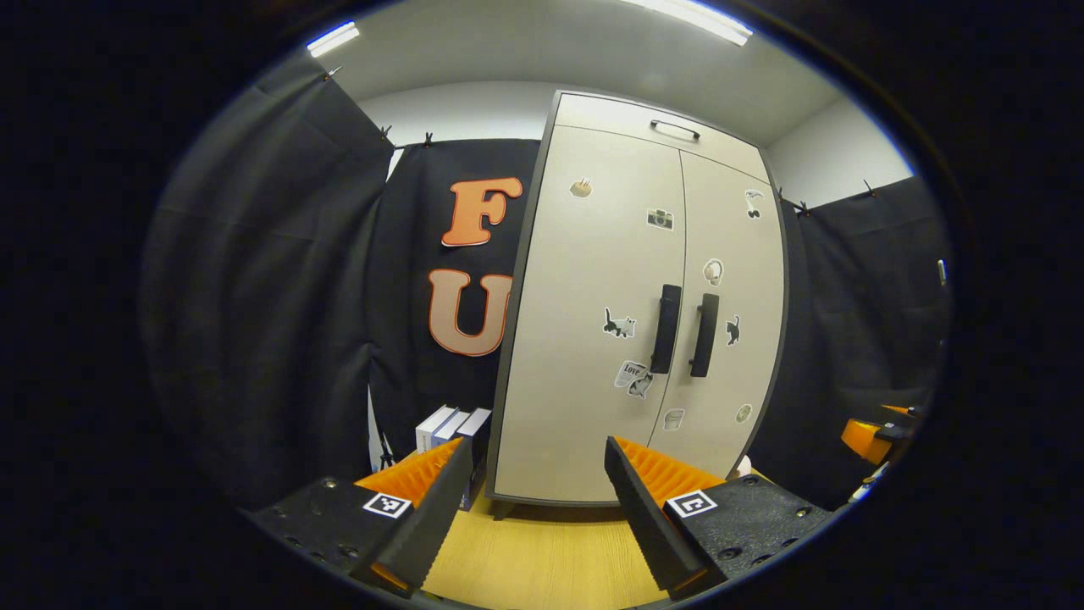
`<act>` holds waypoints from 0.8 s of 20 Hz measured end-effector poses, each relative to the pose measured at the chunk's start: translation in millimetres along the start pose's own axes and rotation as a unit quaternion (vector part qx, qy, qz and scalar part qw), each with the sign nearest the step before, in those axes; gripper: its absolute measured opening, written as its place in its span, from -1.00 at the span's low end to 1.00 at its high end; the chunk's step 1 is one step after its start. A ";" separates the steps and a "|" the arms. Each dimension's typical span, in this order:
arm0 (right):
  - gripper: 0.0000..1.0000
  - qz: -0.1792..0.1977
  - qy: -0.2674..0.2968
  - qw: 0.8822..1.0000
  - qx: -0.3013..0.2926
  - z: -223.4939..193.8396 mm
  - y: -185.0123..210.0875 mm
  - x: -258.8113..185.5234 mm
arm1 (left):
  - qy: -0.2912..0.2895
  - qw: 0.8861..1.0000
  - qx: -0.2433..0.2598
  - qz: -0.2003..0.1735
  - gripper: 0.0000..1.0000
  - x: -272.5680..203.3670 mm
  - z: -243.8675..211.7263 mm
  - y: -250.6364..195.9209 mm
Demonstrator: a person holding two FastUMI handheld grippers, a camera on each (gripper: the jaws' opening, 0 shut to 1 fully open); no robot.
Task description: Open the right door of the double-door shoe cabinet with the right hand, and open the left door with the left hand.
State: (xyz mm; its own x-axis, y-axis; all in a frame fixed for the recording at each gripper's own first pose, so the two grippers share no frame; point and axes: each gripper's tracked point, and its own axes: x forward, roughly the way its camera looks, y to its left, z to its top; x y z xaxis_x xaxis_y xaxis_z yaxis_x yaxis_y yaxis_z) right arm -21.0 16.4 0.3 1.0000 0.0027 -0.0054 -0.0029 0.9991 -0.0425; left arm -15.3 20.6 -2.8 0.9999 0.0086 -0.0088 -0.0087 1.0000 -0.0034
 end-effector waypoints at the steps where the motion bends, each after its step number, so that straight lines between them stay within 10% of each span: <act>1: 0.97 0.000 0.002 1.000 0.000 1.0 1.4 -0.2 | 0.000 1.000 -0.001 -0.001 0.89 0.3 -0.2 -0.3; 16: 0.97 0.082 -0.010 0.996 -0.016 62.8 98.8 52.9 | 0.011 1.000 0.016 0.003 0.89 -0.6 -13.7 15.6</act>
State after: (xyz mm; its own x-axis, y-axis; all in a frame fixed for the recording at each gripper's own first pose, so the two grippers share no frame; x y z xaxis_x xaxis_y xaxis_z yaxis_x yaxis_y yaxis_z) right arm 31.9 117.9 58.5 0.9858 0.1680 0.0058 -0.1671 0.9832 -0.0741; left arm -16.2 36.2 -16.5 0.9994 0.0150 -0.0316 -0.0140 0.9995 0.0296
